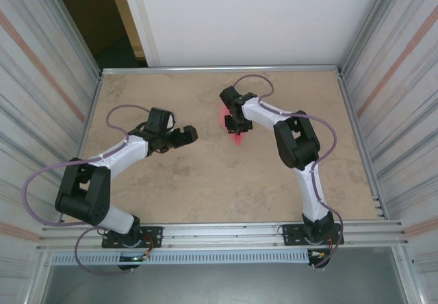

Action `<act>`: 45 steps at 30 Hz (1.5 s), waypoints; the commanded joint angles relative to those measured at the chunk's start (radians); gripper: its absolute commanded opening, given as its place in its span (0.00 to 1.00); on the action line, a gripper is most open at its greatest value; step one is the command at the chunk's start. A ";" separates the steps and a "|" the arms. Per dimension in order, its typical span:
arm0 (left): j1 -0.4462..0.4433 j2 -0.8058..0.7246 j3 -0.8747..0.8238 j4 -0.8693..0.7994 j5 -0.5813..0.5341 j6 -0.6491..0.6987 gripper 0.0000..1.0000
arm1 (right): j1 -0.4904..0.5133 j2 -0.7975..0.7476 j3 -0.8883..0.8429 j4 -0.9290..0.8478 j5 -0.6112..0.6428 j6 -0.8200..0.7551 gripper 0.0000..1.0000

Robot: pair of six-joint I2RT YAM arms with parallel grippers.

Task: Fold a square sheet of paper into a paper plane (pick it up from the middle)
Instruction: Move the paper plane to the top-center of the table.

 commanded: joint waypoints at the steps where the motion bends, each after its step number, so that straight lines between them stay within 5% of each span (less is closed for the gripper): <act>1: 0.004 -0.031 -0.003 -0.018 -0.020 0.016 0.99 | 0.005 0.077 0.013 -0.029 0.019 -0.004 0.33; 14: 0.004 -0.024 0.007 -0.030 -0.016 0.013 0.99 | -0.006 0.114 0.072 -0.054 0.026 0.059 0.37; 32: 0.005 -0.128 0.063 -0.115 -0.092 0.022 0.99 | -0.025 -0.120 0.082 -0.063 -0.023 0.076 0.41; 37: 0.014 -0.191 0.082 -0.152 -0.175 0.054 0.99 | -0.038 -0.265 -0.002 -0.023 0.010 0.066 0.50; 45: 0.051 -0.351 -0.006 -0.059 -0.484 0.140 0.99 | -0.166 -0.706 -0.399 0.210 0.219 0.026 0.73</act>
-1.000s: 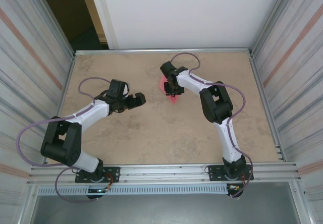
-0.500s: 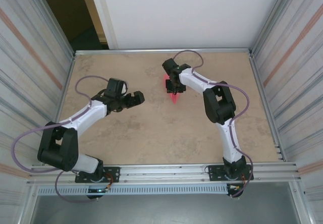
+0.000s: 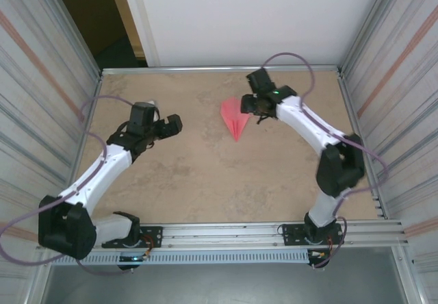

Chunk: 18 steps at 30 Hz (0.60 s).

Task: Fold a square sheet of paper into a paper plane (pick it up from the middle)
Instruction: Move the paper plane to the top-center of the table.

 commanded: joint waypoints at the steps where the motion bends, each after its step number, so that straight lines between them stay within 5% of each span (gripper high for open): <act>1: 0.027 -0.073 -0.057 0.065 -0.219 0.065 0.99 | -0.091 -0.186 -0.173 0.147 0.116 -0.017 0.78; 6: 0.103 -0.126 -0.172 0.175 -0.369 0.096 0.99 | -0.235 -0.388 -0.424 0.299 0.189 -0.064 0.90; 10: 0.125 -0.150 -0.323 0.419 -0.502 0.230 0.99 | -0.346 -0.439 -0.568 0.393 0.228 -0.096 0.99; 18: 0.266 -0.089 -0.446 0.630 -0.328 0.326 0.99 | -0.454 -0.444 -0.836 0.719 0.207 -0.208 0.99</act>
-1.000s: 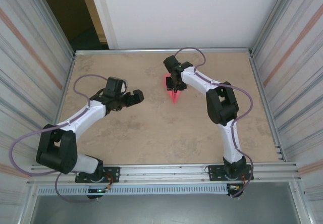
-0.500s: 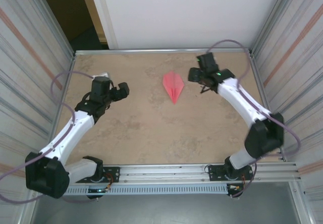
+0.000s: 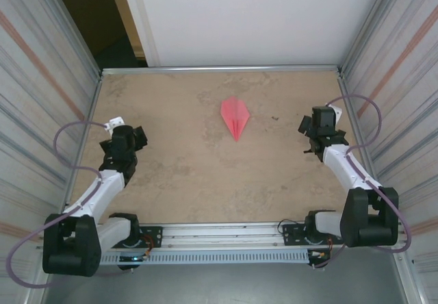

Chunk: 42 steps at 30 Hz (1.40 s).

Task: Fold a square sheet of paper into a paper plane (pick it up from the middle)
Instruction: Move the paper plane to the top-center of the table, then reset both arms

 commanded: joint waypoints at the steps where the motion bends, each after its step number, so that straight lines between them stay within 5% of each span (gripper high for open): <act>1: 0.032 0.042 -0.046 0.208 0.089 0.096 0.99 | -0.015 -0.020 -0.117 0.269 0.013 -0.091 0.99; 7: 0.043 0.168 -0.130 0.499 0.311 0.225 0.99 | -0.057 -0.014 -0.258 0.538 -0.129 -0.154 0.99; 15: 0.079 0.293 -0.153 0.678 0.449 0.268 0.99 | -0.078 0.106 -0.339 0.807 -0.273 -0.194 0.99; 25: 0.081 0.428 -0.093 0.678 0.476 0.275 0.99 | -0.033 0.298 -0.332 0.989 -0.301 -0.257 0.99; 42: 0.037 0.439 -0.070 0.649 0.419 0.314 0.99 | -0.047 0.293 -0.309 0.930 -0.311 -0.239 0.99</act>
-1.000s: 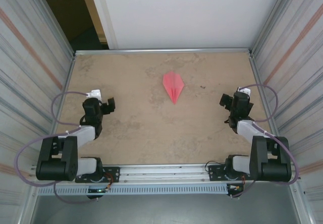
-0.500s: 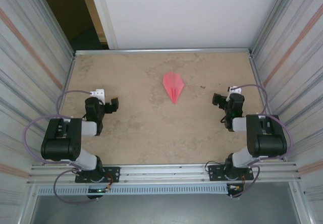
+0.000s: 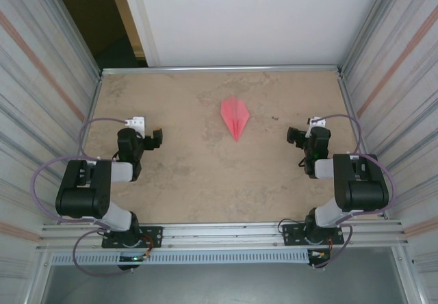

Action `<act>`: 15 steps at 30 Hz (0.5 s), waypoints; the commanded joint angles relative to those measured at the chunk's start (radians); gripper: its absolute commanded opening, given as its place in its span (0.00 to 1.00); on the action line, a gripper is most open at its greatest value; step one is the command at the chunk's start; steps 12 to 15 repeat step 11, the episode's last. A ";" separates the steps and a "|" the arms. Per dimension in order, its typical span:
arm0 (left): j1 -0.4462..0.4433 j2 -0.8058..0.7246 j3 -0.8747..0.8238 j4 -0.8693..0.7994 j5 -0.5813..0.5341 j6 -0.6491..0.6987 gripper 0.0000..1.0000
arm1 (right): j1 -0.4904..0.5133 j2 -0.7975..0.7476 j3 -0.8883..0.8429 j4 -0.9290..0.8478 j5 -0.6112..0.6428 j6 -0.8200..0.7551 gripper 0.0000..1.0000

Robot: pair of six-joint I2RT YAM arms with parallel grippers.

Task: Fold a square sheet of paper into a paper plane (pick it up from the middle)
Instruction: Reset both arms

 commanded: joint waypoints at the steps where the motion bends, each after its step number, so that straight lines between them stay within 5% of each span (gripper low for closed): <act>1: 0.001 0.006 0.018 -0.007 -0.012 0.026 0.99 | -0.009 0.004 0.017 0.030 -0.001 -0.014 0.99; 15: 0.009 0.009 0.032 -0.028 0.026 0.033 0.99 | -0.008 0.003 0.014 0.032 -0.002 -0.014 0.99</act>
